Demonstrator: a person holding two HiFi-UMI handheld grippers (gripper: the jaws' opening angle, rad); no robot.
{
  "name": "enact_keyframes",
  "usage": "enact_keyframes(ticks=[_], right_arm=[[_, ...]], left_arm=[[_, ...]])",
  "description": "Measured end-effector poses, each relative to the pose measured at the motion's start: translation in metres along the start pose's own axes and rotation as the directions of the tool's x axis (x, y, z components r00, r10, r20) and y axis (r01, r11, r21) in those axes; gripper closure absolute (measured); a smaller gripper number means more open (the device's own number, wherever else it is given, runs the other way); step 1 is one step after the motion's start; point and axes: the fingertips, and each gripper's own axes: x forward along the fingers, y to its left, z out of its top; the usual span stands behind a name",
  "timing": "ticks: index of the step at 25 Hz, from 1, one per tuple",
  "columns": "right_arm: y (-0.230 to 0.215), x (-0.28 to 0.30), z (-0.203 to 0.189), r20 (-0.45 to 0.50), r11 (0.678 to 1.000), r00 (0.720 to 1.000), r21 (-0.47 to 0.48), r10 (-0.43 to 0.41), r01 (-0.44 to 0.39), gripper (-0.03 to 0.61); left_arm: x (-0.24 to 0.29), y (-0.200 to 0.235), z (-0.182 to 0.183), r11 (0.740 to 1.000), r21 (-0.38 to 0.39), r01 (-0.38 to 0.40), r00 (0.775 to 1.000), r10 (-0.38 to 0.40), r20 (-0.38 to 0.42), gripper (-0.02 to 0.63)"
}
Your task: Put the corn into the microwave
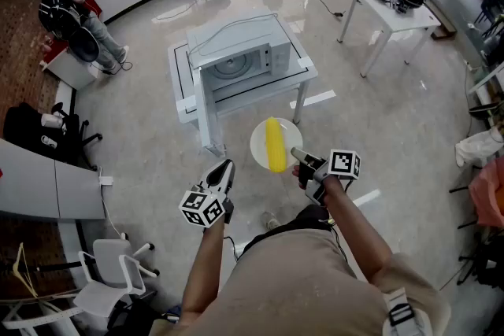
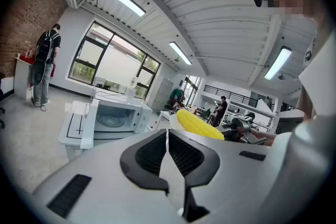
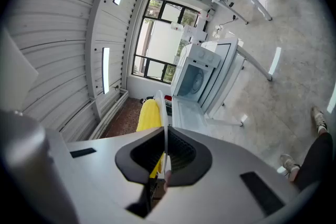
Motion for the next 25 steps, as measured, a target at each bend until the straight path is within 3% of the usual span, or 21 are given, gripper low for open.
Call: enact_keyframes(ticks=[15, 25], right_arm=[[-0.007, -0.002, 0.005, -0.032, 0.999, 0.999, 0.019, 0.031, -0.031, 0.565], [-0.015, 0.01, 0.054, -0.109, 0.998, 0.993, -0.011, 0.052, -0.054, 0.565]], left_arm=[[0.008, -0.009, 0.002, 0.999, 0.027, -0.017, 1.0, 0.017, 0.0, 0.611], [0.058, -0.023, 0.005, 0.998, 0.043, -0.039, 0.999, 0.039, 0.002, 0.611]])
